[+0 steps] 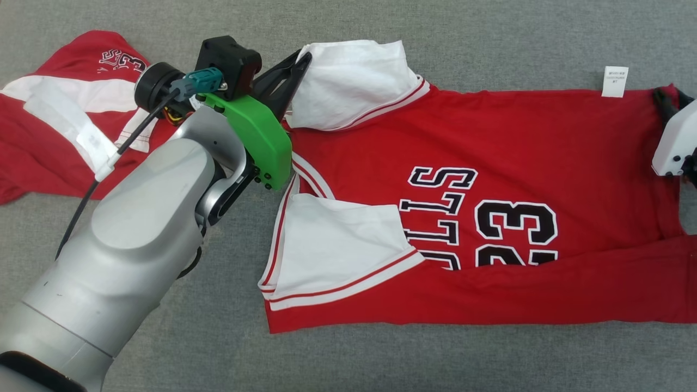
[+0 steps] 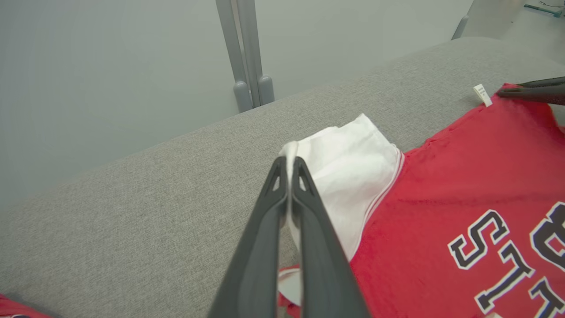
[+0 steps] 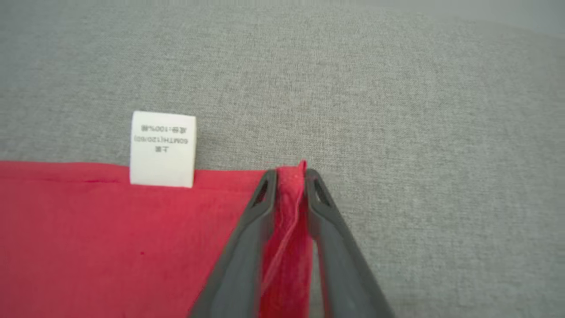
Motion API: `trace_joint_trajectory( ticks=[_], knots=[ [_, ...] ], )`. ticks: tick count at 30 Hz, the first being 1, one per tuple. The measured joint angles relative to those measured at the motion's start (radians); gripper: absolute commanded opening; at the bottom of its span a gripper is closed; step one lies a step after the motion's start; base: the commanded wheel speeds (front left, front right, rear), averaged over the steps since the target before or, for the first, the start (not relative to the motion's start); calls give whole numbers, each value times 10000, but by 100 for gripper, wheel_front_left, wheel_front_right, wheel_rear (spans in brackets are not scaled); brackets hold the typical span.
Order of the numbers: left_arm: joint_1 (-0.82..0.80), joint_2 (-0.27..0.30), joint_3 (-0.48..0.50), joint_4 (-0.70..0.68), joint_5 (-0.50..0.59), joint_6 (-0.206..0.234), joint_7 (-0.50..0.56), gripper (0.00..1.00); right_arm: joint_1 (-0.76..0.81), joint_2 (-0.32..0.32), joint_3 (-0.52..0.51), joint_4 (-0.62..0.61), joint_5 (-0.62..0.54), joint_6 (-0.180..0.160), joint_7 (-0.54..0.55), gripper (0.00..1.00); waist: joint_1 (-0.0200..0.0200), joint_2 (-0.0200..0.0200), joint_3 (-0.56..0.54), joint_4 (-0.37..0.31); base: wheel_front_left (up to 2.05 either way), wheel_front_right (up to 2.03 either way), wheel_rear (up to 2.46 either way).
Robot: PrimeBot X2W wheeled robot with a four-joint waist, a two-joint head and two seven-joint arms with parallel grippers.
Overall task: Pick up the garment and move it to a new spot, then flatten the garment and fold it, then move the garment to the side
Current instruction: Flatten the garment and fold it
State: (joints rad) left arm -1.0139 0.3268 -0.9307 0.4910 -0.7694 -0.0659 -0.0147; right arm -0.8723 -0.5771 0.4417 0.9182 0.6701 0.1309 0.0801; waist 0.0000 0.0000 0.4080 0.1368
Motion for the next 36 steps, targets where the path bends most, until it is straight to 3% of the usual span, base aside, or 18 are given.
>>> trace_joint_trajectory(
  ticks=[13, 22, 30, 36],
  knots=[
    [-1197, 217, 464, 1135, 291, 316, -560, 0, -967, -121, 857, -579, -40, 4, -1570, 0, 0, 0, 408, -359, 0, 0, 0],
    [-2188, -150, 725, 2704, 435, 244, -1615, 0, -1383, -104, 955, -449, 96, 6, -2963, 0, 0, 0, 581, -748, 0, 0, 0],
    [-1921, -282, 458, 3264, 499, -150, -1941, 0, -770, -322, 1653, -1053, 311, 4, -3363, 0, 0, 0, 247, -872, 0, 0, 0],
    [-726, 217, 303, 2738, 437, -194, -2169, 0, 261, -472, 1457, -1944, 543, 4, -3417, 0, 0, 0, -287, -872, 0, 0, 0]
  ],
)
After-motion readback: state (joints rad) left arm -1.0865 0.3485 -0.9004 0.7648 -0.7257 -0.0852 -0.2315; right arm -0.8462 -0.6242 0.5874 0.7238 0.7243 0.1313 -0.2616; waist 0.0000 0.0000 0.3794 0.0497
